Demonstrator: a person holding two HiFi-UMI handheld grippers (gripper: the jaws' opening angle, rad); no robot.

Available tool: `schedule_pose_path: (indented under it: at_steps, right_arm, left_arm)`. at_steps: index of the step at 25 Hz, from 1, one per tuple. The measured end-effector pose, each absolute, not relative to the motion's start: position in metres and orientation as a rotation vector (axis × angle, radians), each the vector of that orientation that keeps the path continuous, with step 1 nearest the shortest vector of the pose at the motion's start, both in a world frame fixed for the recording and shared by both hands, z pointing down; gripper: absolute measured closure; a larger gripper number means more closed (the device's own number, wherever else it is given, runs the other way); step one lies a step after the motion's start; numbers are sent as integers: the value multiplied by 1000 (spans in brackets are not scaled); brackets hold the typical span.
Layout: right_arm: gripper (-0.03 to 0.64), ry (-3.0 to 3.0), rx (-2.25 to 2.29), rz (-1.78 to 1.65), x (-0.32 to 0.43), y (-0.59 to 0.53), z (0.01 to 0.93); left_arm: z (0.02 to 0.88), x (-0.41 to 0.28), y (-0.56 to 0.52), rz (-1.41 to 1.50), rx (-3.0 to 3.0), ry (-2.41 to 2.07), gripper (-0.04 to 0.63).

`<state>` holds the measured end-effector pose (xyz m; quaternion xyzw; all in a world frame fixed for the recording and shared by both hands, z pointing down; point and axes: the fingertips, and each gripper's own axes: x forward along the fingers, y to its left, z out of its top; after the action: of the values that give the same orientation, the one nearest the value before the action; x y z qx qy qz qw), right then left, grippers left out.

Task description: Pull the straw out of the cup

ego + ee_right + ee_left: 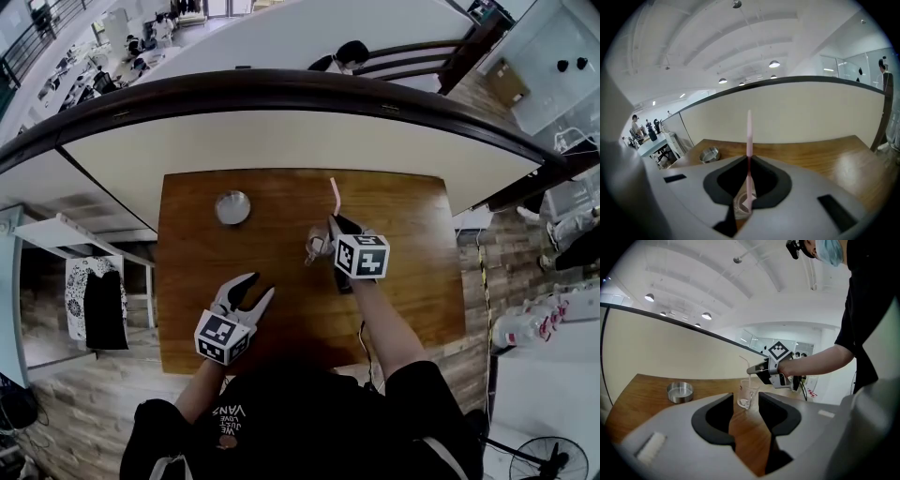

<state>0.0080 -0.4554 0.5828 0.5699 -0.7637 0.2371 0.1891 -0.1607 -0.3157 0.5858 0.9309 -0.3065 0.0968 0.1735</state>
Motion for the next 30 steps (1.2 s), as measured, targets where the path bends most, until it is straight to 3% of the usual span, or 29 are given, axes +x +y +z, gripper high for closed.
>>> schedule_pose_path:
  at_steps: [30]
  right_arm:
    - [586, -2517, 1596, 551, 68, -343, 477]
  left_arm:
    - [550, -87, -242, 231, 2621, -1148, 465]
